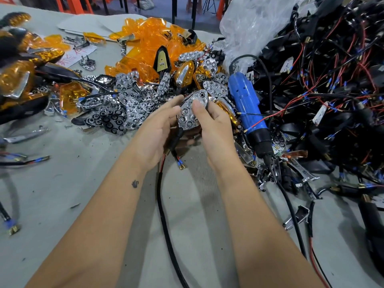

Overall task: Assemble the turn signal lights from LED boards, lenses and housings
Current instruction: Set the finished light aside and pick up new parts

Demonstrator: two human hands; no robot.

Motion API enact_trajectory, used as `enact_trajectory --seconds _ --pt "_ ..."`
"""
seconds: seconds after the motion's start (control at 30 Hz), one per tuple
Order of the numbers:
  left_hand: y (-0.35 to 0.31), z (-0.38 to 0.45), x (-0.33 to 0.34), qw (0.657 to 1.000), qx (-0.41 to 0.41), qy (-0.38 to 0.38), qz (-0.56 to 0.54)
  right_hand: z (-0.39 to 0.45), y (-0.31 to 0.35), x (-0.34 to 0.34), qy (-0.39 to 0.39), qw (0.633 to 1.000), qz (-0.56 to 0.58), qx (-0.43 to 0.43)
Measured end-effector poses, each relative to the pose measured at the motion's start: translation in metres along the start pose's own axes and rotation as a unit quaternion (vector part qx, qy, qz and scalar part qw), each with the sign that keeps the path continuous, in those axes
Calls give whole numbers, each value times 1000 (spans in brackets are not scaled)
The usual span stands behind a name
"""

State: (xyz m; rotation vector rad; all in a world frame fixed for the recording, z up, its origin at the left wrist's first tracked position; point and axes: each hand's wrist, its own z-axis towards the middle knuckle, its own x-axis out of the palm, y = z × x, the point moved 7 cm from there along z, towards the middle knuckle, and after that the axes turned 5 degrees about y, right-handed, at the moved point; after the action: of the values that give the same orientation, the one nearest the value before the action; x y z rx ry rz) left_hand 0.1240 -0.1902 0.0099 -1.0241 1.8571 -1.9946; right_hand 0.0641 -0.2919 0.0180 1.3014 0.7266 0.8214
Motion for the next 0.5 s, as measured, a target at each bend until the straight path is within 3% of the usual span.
enact_trajectory --seconds 0.13,0.33,0.5 --pt "-9 -5 -16 997 -25 -5 78 4 0 -6 -29 999 18 -4" --pt "-13 -9 -35 974 -43 -41 219 5 -4 -19 -79 982 164 45" --pt "-9 -11 -31 939 -68 8 337 7 -1 -23 -73 966 248 18"
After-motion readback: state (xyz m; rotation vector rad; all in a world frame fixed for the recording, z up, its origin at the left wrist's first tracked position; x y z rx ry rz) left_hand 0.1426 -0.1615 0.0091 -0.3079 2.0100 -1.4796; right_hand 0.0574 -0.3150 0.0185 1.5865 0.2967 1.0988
